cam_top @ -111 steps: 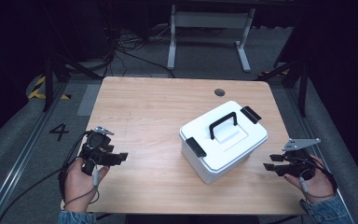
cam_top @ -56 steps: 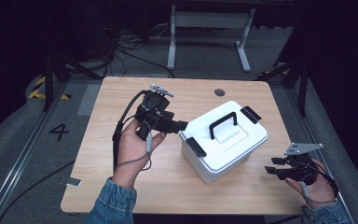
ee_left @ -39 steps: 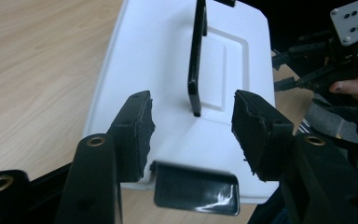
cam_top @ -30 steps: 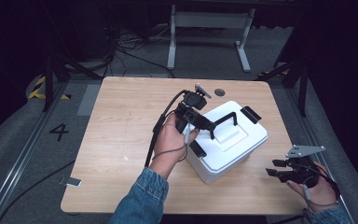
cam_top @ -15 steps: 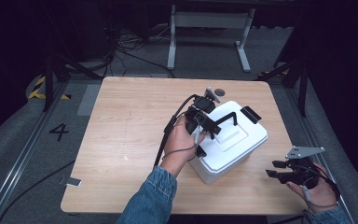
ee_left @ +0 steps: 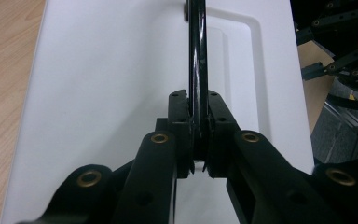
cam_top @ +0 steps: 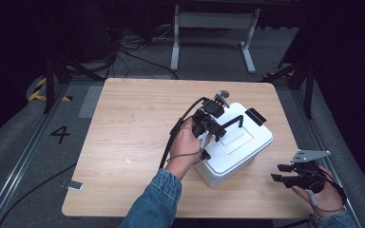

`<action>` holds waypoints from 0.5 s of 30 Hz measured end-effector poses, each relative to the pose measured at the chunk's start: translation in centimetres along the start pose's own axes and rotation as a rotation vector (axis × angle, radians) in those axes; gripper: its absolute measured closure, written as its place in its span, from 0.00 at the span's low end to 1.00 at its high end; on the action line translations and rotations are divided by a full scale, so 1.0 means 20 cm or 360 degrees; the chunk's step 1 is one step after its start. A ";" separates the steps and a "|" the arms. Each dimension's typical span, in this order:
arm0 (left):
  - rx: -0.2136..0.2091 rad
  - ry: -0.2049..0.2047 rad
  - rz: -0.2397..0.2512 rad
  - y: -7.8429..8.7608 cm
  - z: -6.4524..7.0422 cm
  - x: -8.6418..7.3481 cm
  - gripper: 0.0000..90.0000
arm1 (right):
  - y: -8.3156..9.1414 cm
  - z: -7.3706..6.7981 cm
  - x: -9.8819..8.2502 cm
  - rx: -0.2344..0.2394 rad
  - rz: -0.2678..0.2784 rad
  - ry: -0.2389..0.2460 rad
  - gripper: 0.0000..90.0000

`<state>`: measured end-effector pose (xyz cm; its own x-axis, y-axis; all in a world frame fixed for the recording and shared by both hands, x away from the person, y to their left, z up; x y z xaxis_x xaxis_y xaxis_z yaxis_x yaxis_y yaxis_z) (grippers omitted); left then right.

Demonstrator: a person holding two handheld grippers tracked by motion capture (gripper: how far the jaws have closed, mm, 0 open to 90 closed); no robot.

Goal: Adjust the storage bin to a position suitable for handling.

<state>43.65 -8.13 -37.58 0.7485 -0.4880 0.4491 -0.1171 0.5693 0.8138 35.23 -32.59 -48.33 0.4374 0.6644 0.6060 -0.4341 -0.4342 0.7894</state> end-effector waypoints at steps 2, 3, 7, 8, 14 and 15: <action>-0.0006 -0.0007 0.0006 0.00 0.00 0.00 0.94 | 0.00 0.00 0.00 0.0002 0.0002 0.0006 0.58; -0.0011 -0.0003 0.0015 0.00 0.00 0.00 0.94 | 0.00 0.00 0.00 0.0004 0.0001 0.0004 0.58; -0.0003 -0.0013 0.0028 0.02 0.01 0.01 0.94 | 0.00 0.00 0.00 0.0005 0.0004 0.0006 0.58; 0.0003 -0.0016 0.0038 0.02 0.02 0.02 0.94 | 0.00 0.00 0.00 0.0011 0.0004 -0.0005 0.58; 0.0011 -0.0039 0.0050 0.04 0.04 0.04 0.94 | 0.00 0.00 -0.02 0.0004 -0.0003 -0.0002 0.58; 0.0004 -0.0044 0.0058 0.05 0.05 0.04 0.94 | 0.00 -0.01 -0.02 0.0003 -0.0006 -0.0007 0.58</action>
<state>43.59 -8.65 -36.09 0.7253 -0.4852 0.4884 -0.1457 0.5852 0.7977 34.93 -32.81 -48.62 0.4423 0.6633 0.6036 -0.4311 -0.4330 0.7917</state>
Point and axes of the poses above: each handheld gripper's, and its own axes: y roughly backward along the jaws, x roughly out of its top, z roughly to its right, the point moved 8 cm from there along -y, roughly forward along the jaws, and after that the axes turned 12 degrees about y, right-handed, at the moved point
